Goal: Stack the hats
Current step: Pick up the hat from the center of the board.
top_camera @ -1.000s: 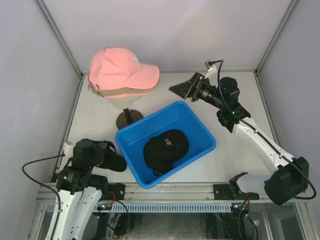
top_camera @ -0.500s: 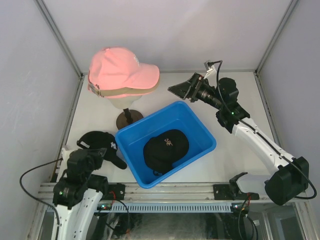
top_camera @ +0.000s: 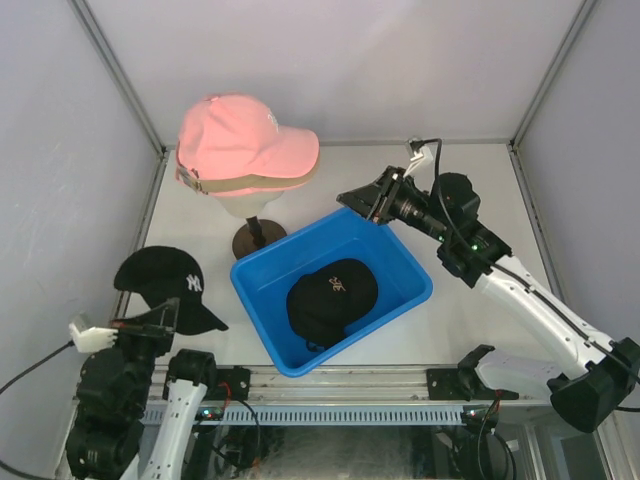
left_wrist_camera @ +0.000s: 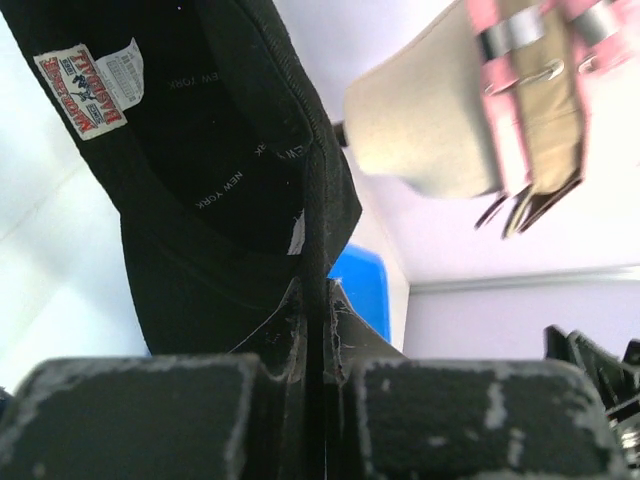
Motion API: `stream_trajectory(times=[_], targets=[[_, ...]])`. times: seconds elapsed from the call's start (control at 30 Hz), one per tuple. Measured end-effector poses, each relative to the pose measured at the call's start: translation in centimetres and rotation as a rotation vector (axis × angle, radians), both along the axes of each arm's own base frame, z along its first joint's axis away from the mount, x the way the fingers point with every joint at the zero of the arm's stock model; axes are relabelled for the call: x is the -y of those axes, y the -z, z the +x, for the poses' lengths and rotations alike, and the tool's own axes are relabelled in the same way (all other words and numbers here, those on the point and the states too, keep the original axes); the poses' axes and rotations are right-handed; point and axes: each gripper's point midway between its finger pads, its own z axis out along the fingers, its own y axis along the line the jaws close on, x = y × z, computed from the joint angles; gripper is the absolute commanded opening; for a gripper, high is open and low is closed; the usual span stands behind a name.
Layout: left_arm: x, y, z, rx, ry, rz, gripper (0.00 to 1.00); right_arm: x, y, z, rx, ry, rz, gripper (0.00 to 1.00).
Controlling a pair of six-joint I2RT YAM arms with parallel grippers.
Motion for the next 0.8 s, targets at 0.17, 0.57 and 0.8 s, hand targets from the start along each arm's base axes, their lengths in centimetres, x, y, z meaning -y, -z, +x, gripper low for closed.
stream_trajectory(times=[0.17, 0.57, 0.8], targets=[[-1.0, -4.8, -1.0, 0.164, -0.11, 0.038, 0.0, -0.8, -0.5, -2.3, -0.016, -0.041, 0.03, 0.58], [0.4, -15.5, -0.5, 0.607, -0.162, 0.106, 0.0, -5.1, -3.7, -13.1, -0.196, -0.328, 0.305, 0.62], [1.7, -19.7, -1.3, 0.807, -0.119, 0.098, 0.0, -8.6, -6.6, -17.1, -0.328, -0.489, 0.488, 0.63]])
